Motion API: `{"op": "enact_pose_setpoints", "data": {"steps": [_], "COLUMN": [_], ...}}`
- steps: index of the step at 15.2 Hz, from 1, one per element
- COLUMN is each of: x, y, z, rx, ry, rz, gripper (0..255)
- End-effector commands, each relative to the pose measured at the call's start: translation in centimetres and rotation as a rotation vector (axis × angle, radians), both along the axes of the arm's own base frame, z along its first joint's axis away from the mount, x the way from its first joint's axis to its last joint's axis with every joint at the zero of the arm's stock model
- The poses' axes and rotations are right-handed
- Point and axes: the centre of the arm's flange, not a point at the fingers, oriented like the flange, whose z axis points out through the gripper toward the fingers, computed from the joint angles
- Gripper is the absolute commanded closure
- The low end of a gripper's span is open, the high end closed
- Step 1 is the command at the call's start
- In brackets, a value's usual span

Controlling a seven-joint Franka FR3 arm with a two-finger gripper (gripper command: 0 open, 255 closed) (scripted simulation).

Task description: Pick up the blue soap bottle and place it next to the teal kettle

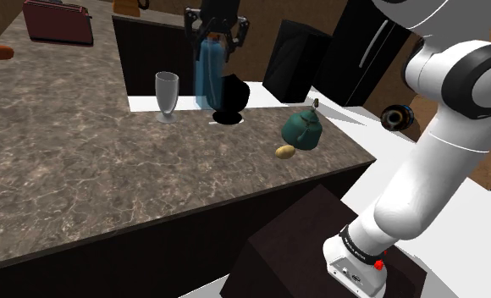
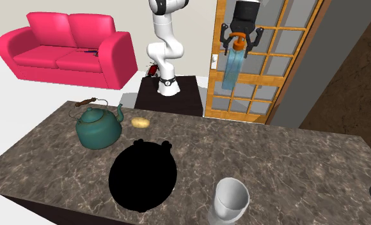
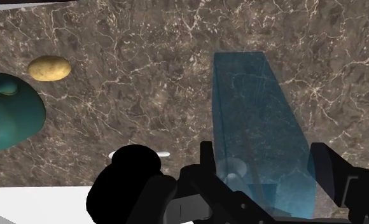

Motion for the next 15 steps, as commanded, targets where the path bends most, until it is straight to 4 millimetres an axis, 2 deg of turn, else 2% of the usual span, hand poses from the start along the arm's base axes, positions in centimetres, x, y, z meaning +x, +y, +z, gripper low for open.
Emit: {"op": "enact_pose_setpoints", "data": {"steps": [1, 15], "x": [-0.8, -6.3], "y": [-2.2, -19.8], "z": [0.1, 0.1], "rx": [0.001, 0.001], "ry": [0.0, 0.0], "rz": [0.0, 0.0], "gripper": [255, 255]}}
